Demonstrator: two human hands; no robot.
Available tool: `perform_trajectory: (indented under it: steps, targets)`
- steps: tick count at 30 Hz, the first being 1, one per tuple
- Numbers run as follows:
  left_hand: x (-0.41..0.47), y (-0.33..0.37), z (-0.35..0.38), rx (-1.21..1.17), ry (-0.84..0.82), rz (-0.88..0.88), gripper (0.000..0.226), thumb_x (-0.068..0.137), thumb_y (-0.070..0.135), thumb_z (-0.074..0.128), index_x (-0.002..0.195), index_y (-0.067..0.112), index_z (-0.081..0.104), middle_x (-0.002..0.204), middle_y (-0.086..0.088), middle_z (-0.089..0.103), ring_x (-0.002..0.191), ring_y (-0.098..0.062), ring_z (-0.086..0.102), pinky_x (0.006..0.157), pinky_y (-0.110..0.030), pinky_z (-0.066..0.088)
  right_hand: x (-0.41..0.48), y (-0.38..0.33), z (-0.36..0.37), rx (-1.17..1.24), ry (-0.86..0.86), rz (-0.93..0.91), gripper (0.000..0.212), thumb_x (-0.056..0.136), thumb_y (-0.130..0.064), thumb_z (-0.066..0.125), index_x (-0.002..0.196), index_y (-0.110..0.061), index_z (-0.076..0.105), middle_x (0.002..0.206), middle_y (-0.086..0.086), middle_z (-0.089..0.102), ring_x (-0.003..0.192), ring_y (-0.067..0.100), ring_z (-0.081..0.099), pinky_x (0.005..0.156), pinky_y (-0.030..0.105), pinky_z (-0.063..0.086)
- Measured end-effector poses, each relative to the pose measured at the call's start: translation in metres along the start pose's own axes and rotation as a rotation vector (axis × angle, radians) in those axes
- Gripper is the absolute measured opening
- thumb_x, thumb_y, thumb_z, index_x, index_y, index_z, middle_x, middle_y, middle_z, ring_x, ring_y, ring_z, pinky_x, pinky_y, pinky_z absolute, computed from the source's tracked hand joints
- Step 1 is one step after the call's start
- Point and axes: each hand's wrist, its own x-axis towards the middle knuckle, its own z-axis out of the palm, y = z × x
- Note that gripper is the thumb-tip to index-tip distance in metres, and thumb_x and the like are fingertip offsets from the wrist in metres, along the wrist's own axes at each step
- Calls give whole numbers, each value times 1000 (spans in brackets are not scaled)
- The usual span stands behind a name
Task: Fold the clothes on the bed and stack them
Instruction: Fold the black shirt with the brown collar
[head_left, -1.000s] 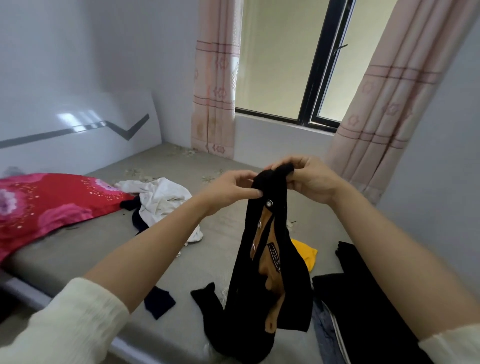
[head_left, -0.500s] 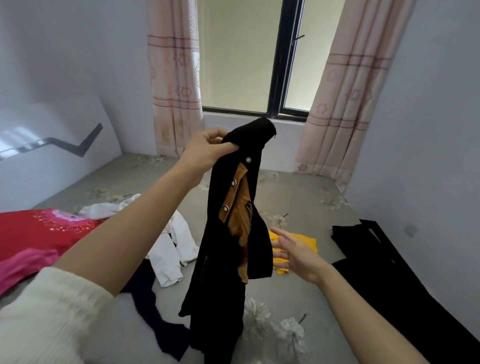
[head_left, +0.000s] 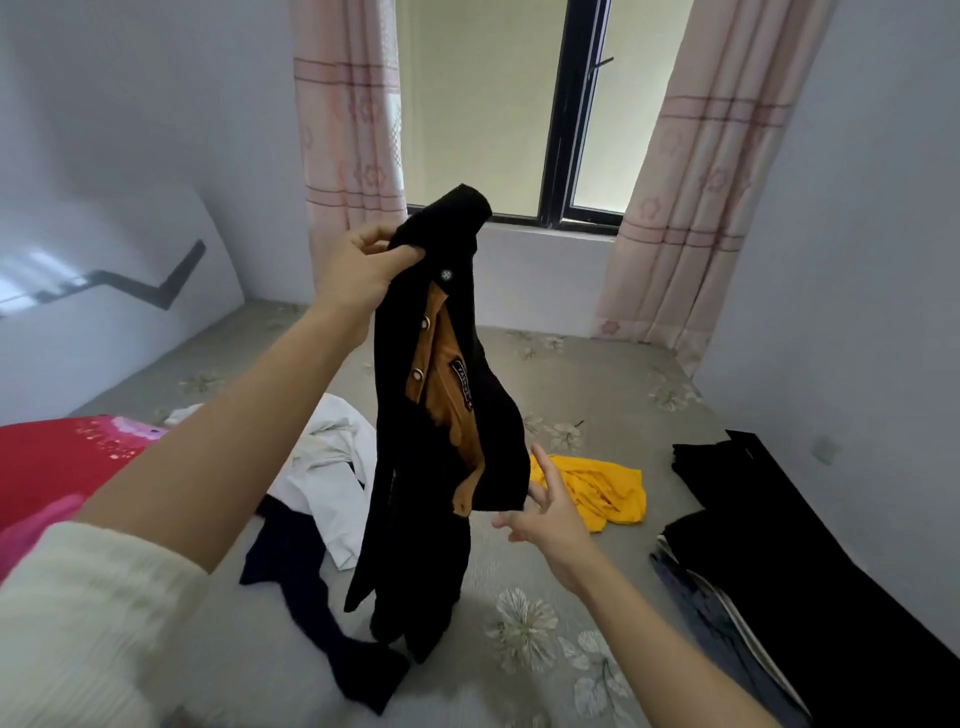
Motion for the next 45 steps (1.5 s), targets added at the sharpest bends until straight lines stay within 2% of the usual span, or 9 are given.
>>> perform_trajectory:
  steps: [3,10,15,17,23,29,35,40,45]
  targets:
    - [-2,-4,-6,9,29,0,17,86,4,60,80,19,61,80,1,65,65,-4,64,58,-12,49,8,-10,11,-5,111,-4,63,87,10,53,131,-31,35,106,9,62,56,14,58,50,24,41]
    - [0,-16,-39,86,103,-15,19,85,6,61,76,23,61,78,2,64,72,-7,62,59,-11,48,19,-55,1,-122,382,-55,28,86,9,50,97,-15,58,82,4,59,38,-1,47,36,14,30]
    - [-2,-36,-57,111,151,-96,18,86,8,61,74,22,58,77,2,61,70,-8,59,57,-11,48,17,-118,-22,111,461,-133,32,87,12,42,77,-16,55,74,5,53,53,12,56,40,13,44]
    - [-1,-41,-63,78,175,-105,17,86,9,60,75,21,58,78,1,60,72,-10,58,62,-17,48,14,-141,-25,295,446,-121,33,89,13,36,77,-14,50,76,9,52,48,13,61,44,17,51]
    - [-4,-57,-67,32,112,-145,18,89,8,55,77,20,55,82,1,61,74,-10,57,66,-22,43,15,-159,-35,561,501,48,31,93,9,25,81,-10,46,86,15,47,74,25,51,37,26,50]
    - [-20,-80,-74,4,144,-228,17,89,3,55,78,17,55,80,-3,58,70,-14,55,64,-25,44,8,-155,-42,475,559,69,32,94,6,25,80,-9,50,85,13,47,73,22,50,37,20,50]
    - [-28,-51,-76,-15,103,-52,19,84,2,60,77,20,60,68,9,69,66,-7,64,70,-22,52,-15,-189,-45,384,573,-209,31,92,9,36,75,-11,53,76,9,56,68,18,59,46,19,53]
    - [1,-19,-61,97,55,108,25,84,1,60,75,24,56,75,5,60,58,8,59,56,-5,44,4,-213,-44,392,534,-437,56,88,8,44,47,-18,70,54,-4,67,52,9,65,53,16,52]
    - [30,-76,-38,237,-11,-54,27,83,-2,61,68,19,52,41,18,55,36,7,48,39,-2,31,38,-171,-65,296,612,-323,55,88,10,44,48,-16,71,53,-4,66,49,9,64,51,17,52]
